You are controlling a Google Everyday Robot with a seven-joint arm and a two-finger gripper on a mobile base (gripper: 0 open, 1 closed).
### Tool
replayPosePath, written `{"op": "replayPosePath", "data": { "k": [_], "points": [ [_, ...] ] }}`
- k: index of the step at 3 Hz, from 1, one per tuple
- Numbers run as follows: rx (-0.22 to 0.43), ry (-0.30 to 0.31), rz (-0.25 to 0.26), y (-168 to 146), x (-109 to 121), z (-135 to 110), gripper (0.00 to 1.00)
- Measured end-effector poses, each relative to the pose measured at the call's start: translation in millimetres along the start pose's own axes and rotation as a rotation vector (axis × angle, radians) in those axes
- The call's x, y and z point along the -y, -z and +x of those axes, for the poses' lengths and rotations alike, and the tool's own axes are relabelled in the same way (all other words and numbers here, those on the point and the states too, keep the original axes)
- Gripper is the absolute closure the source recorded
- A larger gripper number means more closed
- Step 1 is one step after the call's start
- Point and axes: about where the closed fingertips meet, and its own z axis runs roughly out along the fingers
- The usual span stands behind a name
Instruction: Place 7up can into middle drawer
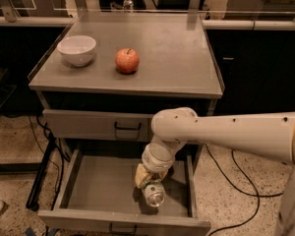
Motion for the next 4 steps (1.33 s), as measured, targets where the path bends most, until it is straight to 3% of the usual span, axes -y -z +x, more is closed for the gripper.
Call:
{"op": "replayPosePath", "data": {
  "k": [1, 3, 4],
  "points": [
    [0.000, -0.018, -0.047, -12.8, -0.1, -9.6, 1.00],
    [-0.002, -0.047, -0.070, -27.5, 1.4, -8.1, 1.00],
    [0.031, -0.098, -0.062, -35.8, 13.6, -14.9, 1.00]
  ]
}}
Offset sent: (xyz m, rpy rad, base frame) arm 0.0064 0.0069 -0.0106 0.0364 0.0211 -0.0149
